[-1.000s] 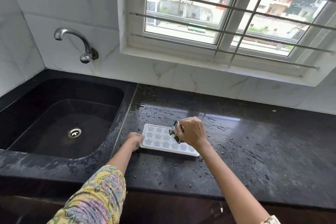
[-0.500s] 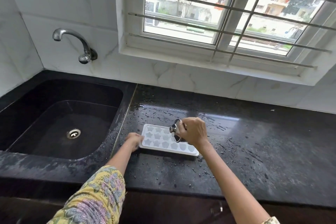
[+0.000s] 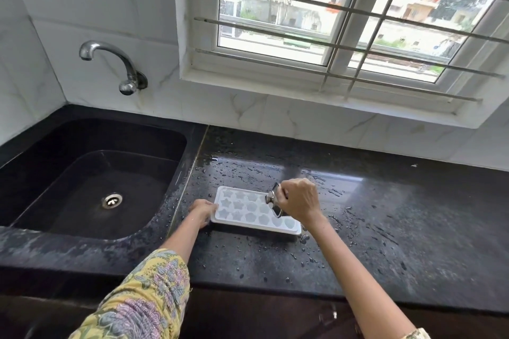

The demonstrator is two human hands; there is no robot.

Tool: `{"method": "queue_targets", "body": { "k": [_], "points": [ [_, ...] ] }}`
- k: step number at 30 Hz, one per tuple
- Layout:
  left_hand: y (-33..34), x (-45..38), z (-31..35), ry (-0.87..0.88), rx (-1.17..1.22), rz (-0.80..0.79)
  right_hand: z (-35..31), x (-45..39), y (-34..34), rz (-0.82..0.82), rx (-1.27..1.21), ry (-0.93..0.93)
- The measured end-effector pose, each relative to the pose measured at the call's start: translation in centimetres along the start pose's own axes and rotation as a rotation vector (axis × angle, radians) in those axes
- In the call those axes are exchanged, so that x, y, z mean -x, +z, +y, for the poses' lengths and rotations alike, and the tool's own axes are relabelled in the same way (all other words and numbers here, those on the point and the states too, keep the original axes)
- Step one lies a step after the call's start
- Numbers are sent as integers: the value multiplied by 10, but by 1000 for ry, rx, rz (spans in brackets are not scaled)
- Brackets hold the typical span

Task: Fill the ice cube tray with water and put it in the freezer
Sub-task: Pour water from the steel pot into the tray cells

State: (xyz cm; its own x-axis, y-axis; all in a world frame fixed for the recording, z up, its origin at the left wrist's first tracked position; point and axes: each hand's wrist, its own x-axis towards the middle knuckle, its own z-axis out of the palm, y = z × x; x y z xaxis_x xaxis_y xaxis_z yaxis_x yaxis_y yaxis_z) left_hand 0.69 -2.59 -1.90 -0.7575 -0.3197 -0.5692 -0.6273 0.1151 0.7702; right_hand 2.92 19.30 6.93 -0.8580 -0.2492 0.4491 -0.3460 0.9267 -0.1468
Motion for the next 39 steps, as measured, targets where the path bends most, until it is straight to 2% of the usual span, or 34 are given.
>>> {"method": "queue_targets", "body": {
  "k": [5, 39],
  "points": [
    [0, -2, -1, -8, 11, -7, 0, 0, 5, -48, 101, -27],
    [3, -7, -3, -41, 39, -36, 4, 8, -2, -81, 82, -52]
  ]
}}
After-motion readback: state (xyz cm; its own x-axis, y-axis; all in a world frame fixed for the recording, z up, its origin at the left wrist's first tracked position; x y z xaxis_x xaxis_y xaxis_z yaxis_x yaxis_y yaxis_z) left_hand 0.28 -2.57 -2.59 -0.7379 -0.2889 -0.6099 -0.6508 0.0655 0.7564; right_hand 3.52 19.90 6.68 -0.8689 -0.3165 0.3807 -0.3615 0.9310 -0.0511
